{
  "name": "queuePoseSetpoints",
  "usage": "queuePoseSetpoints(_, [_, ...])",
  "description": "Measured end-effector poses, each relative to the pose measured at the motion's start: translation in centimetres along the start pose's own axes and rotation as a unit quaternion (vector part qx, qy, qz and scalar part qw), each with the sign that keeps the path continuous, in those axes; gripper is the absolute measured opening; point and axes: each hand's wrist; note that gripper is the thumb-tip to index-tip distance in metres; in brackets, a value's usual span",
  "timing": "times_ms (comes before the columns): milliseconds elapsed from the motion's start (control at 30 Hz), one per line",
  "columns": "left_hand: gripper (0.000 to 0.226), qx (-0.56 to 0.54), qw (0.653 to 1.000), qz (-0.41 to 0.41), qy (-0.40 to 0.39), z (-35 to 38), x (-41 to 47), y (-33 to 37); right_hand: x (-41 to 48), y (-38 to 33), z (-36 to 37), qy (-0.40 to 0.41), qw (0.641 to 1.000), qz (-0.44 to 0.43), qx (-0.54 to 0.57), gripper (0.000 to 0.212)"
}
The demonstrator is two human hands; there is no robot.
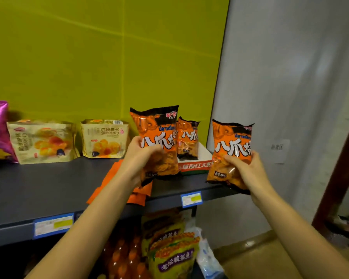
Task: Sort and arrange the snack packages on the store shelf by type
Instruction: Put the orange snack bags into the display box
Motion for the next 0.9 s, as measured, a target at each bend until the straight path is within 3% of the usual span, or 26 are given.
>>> queuePoseSetpoints(233, [0.038,0.028,0.998,0.0,0.051,3.7,4.2,0.9,6.2,1.3,1.0,-0.049,0.994,-0.009,0.096,0.059])
queuePoseSetpoints(533, [0.053,0.035,0.998,0.0,0.052,7.3,12.9,-0.6,14.0,2.5,4.2,-0.067,0.97,-0.044,0.229,0.059])
queuePoseSetpoints(600, [0.065,0.048,0.997,0.003,0.057,7.6,14.8,-1.1,15.7,3.1,5.3,-0.085,0.965,-0.032,0.247,0.06])
queuePoseSetpoints(700, [0.078,0.116,0.992,-0.013,0.055,8.0,16.6,-2.1,17.8,4.9,6.7,-0.118,0.962,0.003,0.247,0.065])
queuePoseSetpoints(900, [0.076,0.22,0.972,-0.056,0.062,7.6,18.0,-4.0,19.6,8.2,8.1,-0.22,0.962,0.028,0.161,0.055])
Point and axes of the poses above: each hand's wrist, its own x-axis towards the middle knuckle, its own z-axis out of the palm, y = z × x, and after that the axes turned 9 degrees about -z, right-handed
